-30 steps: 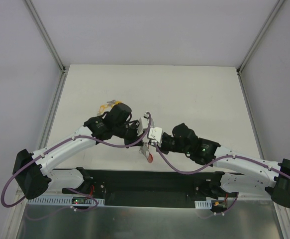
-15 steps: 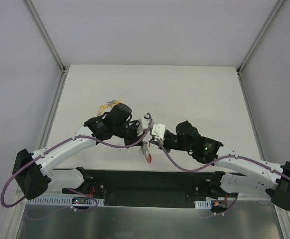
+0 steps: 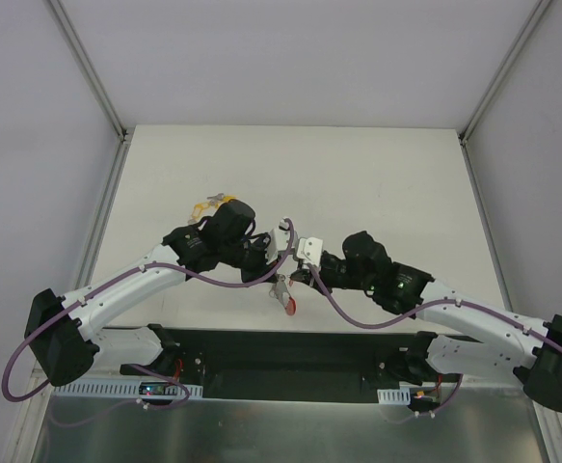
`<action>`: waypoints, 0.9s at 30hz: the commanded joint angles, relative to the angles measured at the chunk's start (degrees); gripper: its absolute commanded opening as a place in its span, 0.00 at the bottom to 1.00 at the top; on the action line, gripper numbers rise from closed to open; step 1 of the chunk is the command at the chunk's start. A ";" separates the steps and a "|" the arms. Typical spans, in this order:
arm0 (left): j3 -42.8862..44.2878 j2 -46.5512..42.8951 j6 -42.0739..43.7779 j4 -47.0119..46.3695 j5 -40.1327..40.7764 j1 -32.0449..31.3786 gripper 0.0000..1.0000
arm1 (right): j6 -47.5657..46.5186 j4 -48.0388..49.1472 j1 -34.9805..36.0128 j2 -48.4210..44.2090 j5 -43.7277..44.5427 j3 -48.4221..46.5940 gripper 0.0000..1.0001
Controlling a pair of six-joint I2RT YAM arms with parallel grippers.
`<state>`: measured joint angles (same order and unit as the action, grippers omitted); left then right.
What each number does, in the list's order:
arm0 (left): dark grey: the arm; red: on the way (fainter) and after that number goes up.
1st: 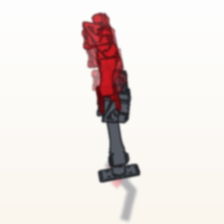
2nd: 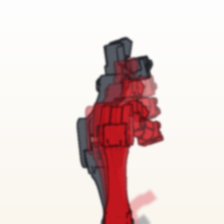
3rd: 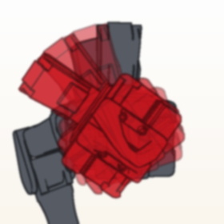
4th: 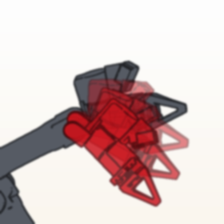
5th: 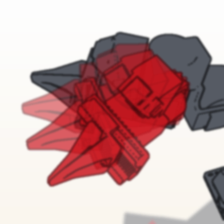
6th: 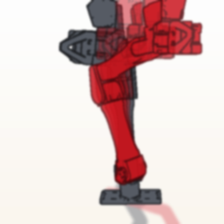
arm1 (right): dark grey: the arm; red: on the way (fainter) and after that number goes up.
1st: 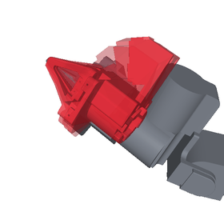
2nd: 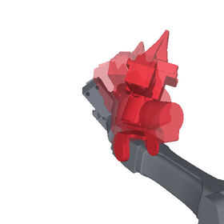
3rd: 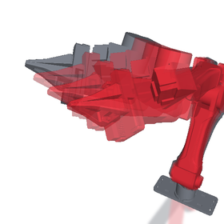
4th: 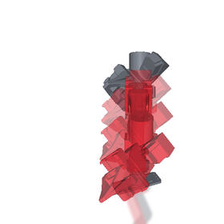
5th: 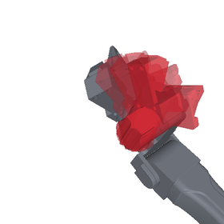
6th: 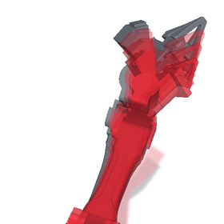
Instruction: Put the keys on the keyring
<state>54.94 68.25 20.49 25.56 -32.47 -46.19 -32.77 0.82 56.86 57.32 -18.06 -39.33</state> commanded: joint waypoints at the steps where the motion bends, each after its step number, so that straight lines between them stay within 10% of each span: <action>1: 0.52 -0.22 1.57 -1.22 -0.67 -0.74 0.00 | 0.78 1.03 -0.79 0.77 -3.47 -2.68 0.01; 27: 0.08 -0.57 1.48 -2.44 -1.02 -0.83 0.00 | 2.63 6.73 -4.65 -0.28 -7.94 1.36 0.01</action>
<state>54.92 68.25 20.60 25.43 -32.42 -46.22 -31.70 3.16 53.78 59.37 -22.63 -39.66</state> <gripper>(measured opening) 0.005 0.015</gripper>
